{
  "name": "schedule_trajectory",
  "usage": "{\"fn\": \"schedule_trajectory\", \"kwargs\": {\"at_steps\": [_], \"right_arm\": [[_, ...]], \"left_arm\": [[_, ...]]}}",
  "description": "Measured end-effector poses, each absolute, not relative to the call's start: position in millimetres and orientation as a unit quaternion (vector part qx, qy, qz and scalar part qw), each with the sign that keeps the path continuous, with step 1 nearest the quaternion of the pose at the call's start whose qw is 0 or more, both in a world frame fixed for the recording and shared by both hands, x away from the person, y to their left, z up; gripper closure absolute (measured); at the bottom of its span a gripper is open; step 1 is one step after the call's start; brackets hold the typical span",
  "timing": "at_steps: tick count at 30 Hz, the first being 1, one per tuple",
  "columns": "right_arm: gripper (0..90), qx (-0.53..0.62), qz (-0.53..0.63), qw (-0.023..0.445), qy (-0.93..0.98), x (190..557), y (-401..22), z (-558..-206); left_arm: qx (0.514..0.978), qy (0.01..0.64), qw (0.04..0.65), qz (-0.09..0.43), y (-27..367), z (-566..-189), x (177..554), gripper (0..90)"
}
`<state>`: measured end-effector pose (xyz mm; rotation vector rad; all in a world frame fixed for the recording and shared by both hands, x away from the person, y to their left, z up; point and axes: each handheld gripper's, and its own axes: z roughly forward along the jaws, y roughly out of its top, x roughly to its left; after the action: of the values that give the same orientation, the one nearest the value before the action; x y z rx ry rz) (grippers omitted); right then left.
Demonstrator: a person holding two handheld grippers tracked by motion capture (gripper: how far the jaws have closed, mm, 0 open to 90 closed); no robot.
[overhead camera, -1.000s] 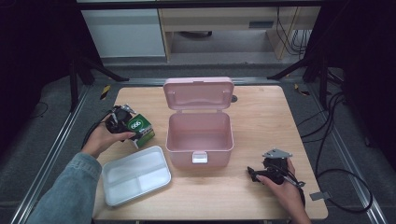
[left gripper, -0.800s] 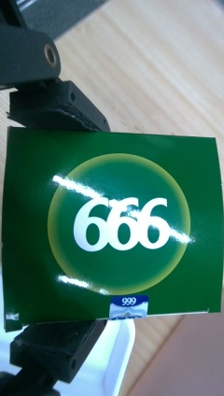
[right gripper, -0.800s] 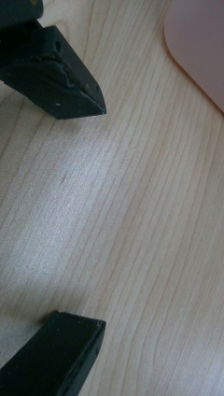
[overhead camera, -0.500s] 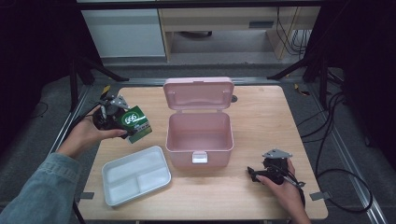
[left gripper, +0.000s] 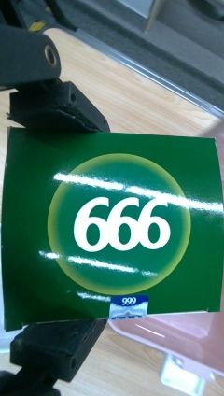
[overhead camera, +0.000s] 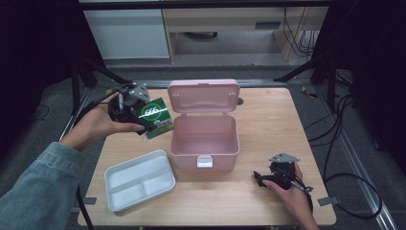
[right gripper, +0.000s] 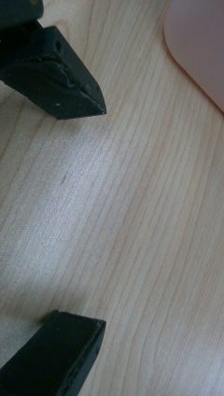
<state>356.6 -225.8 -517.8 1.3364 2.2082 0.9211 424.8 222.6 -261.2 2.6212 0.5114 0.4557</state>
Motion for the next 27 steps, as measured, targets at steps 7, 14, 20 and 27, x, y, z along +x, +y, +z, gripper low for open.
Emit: {"fn": "schedule_trajectory", "kwargs": {"at_steps": [7,14,20,27], "right_arm": [[1.0,0.478,0.329,0.199,0.790,356.6,-225.8,-517.8],[1.0,0.478,0.329,0.199,0.790,356.6,-225.8,-517.8],[1.0,0.478,0.329,0.199,0.790,356.6,-225.8,-517.8],[1.0,0.478,0.329,0.199,0.790,356.6,-225.8,-517.8]], "left_arm": [[0.950,0.154,0.217,0.163,192.4,-248.3,425.9,17.5],[0.956,0.130,0.212,0.157,167.4,-250.4,431.8,17.6],[0.957,0.119,0.216,0.151,151.5,-250.7,437.3,17.6],[0.959,0.108,0.218,0.144,136.5,-258.1,443.8,17.6]]}}
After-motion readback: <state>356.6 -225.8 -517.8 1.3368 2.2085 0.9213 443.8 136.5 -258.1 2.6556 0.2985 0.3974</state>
